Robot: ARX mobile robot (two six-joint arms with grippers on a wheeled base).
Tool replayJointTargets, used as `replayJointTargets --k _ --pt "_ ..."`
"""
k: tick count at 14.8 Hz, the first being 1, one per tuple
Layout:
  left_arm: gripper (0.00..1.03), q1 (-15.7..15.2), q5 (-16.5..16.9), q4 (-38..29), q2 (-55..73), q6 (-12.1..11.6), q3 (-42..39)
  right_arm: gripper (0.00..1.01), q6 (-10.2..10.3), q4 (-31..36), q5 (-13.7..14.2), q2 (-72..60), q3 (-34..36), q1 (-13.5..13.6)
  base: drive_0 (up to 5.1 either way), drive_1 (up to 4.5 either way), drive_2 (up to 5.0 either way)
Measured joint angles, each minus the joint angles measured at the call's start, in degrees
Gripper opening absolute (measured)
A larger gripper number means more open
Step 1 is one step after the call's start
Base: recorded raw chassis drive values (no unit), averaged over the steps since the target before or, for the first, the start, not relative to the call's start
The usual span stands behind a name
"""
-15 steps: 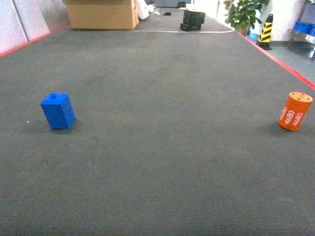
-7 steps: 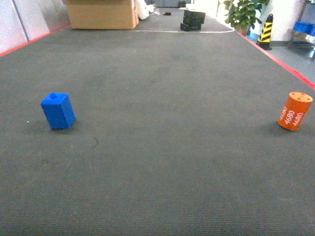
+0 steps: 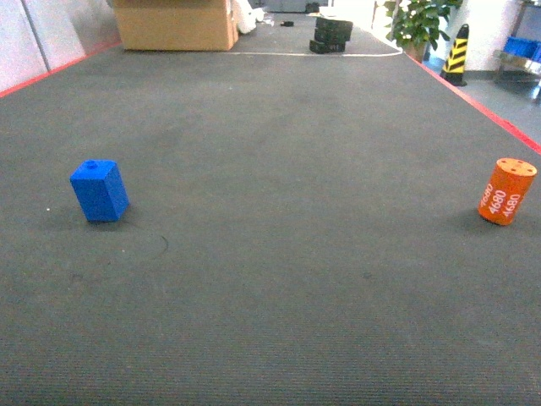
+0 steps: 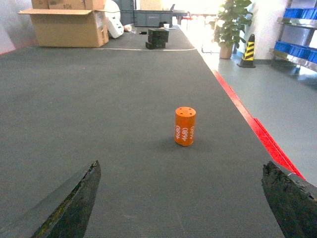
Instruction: Sort blue parts and orange caps into right shelf containers
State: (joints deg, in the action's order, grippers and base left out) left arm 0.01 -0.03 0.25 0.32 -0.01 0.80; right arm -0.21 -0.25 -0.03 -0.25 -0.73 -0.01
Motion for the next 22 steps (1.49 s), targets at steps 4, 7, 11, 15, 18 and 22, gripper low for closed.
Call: replayJointTargets --k 4,7,11,15,18,22 --pt "0.98 0.00 -0.02 0.00 0.00 0.00 0.00 0.98 0.00 0.00 0.00 0.00 0.00 0.00 0.0 0.00 0.0" --pt "0.98 0.00 -0.02 0.00 0.00 0.00 0.00 0.98 0.00 0.00 0.00 0.00 0.00 0.00 0.0 0.00 0.0" --pt "0.98 0.00 -0.02 0.00 0.00 0.00 0.00 0.98 0.00 0.00 0.00 0.00 0.00 0.00 0.0 0.00 0.0" --pt "0.98 0.00 -0.02 0.00 0.00 0.00 0.00 0.98 0.02 0.00 0.00 0.00 0.00 0.00 0.0 0.00 0.0" --pt "0.98 0.00 -0.02 0.00 0.00 0.00 0.00 0.98 0.00 0.00 0.00 0.00 0.00 0.00 0.0 0.00 0.0" --pt "0.98 0.00 0.07 -0.07 0.00 0.00 0.00 0.98 -2.97 1.09 8.74 -12.59 -2.40 1.33 0.0 0.00 0.0"
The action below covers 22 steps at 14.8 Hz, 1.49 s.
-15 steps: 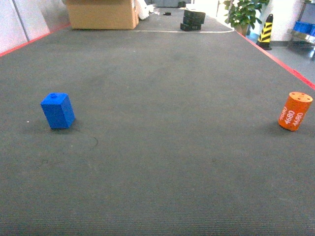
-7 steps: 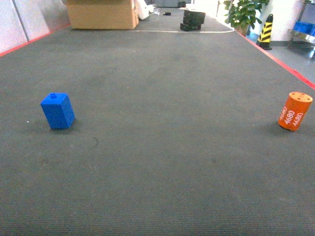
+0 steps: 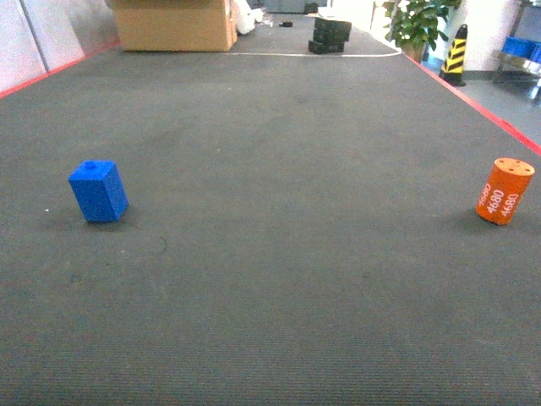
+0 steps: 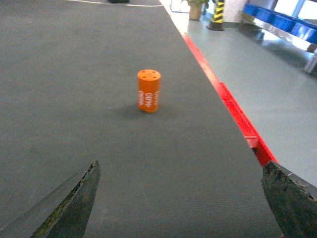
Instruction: Sort blue parts and orange caps into right shelf containers
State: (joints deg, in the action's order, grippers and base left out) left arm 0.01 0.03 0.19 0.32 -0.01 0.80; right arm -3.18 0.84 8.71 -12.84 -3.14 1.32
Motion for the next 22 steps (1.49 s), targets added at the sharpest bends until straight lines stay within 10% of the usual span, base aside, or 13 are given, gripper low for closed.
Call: replayJointTargets --k 4,6,10,14,22 --pt "0.98 0.00 -0.09 0.13 0.00 0.00 0.00 0.98 -1.38 36.09 -5.05 -43.32 -11.23 -5.51 0.0 0.00 0.0" --pt "0.98 0.00 -0.09 0.11 0.00 0.00 0.00 0.98 -1.77 41.70 -7.63 -61.83 -21.94 -6.69 0.0 0.00 0.0" --pt "0.98 0.00 -0.09 0.11 0.00 0.00 0.00 0.98 0.42 33.64 -11.41 -87.93 -44.44 -7.26 0.0 0.00 0.0" --pt "0.98 0.00 -0.07 0.11 0.00 0.00 0.00 0.98 1.20 26.08 -8.63 -102.68 -62.07 -4.66 0.0 0.00 0.0" --pt "0.98 0.00 -0.09 0.09 0.00 0.00 0.00 0.86 0.35 21.88 -4.85 -114.77 -71.43 -4.33 0.0 0.00 0.0"
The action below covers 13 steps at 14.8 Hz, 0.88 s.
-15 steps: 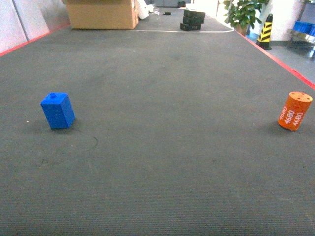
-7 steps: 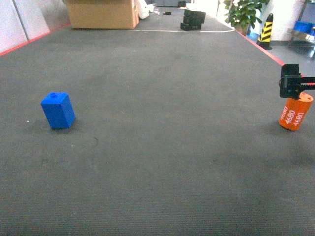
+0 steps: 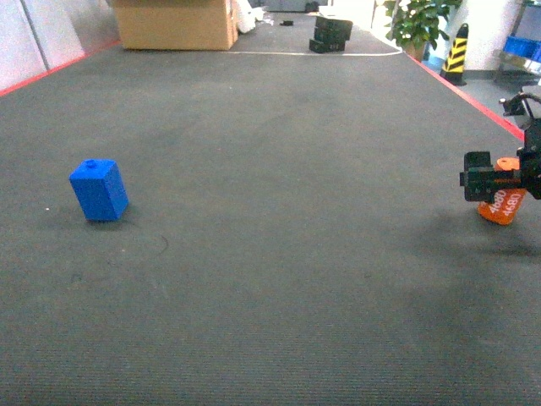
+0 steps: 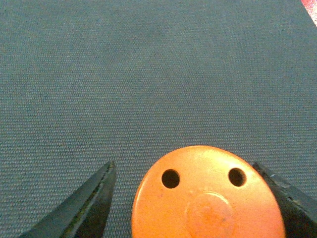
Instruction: Sort blue parts and orange caps into right shelf containers
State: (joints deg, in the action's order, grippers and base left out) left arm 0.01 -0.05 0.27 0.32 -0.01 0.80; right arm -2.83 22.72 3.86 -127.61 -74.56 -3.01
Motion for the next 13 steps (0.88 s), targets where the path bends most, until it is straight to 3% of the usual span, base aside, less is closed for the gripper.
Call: replayJointTargets --k 3,4,7,8,10,13 --pt "0.98 0.00 0.00 0.00 0.00 0.00 0.00 0.52 -0.24 2.40 -0.42 -0.31 0.68 0.46 0.0 0.00 0.0" --pt "0.98 0.00 0.00 0.00 0.00 0.00 0.00 0.45 -0.22 4.28 -0.79 1.88 3.61 0.46 0.0 0.00 0.0" --pt "0.98 0.00 0.00 0.00 0.00 0.00 0.00 0.44 -0.98 13.86 -2.08 18.10 21.59 0.39 0.0 0.00 0.0" --pt "0.98 0.00 0.00 0.00 0.00 0.00 0.00 0.44 -1.64 15.23 -1.88 21.35 24.57 0.39 0.0 0.00 0.0" --pt "0.98 0.00 0.00 0.00 0.00 0.00 0.00 0.44 -1.75 15.72 -2.03 24.79 27.47 0.37 0.0 0.00 0.0" --pt "0.98 0.00 0.00 0.00 0.00 0.00 0.00 0.44 -2.16 14.51 -3.04 38.80 39.36 0.26 0.0 0.00 0.0"
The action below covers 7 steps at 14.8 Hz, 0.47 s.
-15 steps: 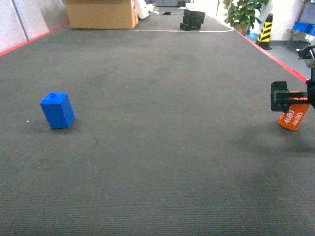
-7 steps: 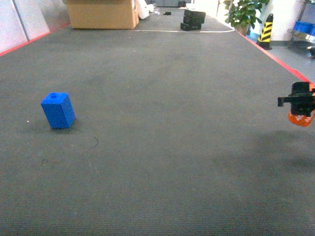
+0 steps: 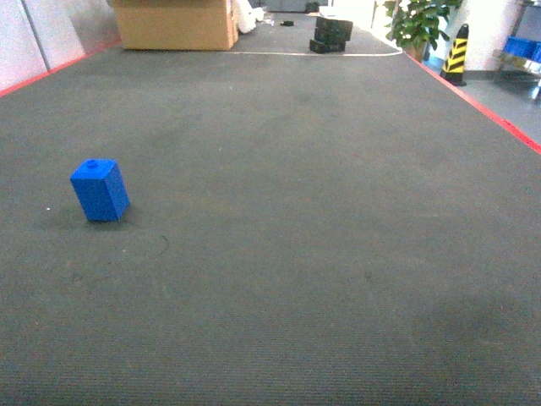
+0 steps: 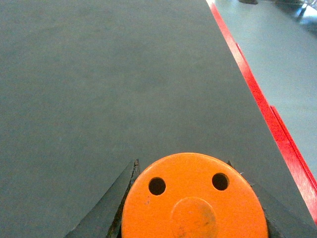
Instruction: Sort blue parts and orange caps into right shelf containers
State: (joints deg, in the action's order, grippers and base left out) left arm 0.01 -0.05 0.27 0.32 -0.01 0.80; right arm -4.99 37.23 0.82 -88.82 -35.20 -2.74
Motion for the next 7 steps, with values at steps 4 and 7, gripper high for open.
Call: replayJointTargets --k 4,7 --pt "0.98 1.11 -2.45 2.75 0.83 0.31 0.63 0.44 -2.78 -0.28 2.03 12.44 10.67 0.07 0.0 0.00 0.0" --pt "0.98 7.15 -2.47 -34.86 67.32 -0.39 22.18 0.44 -3.65 -0.52 1.99 12.15 10.62 0.11 0.0 0.00 0.0"
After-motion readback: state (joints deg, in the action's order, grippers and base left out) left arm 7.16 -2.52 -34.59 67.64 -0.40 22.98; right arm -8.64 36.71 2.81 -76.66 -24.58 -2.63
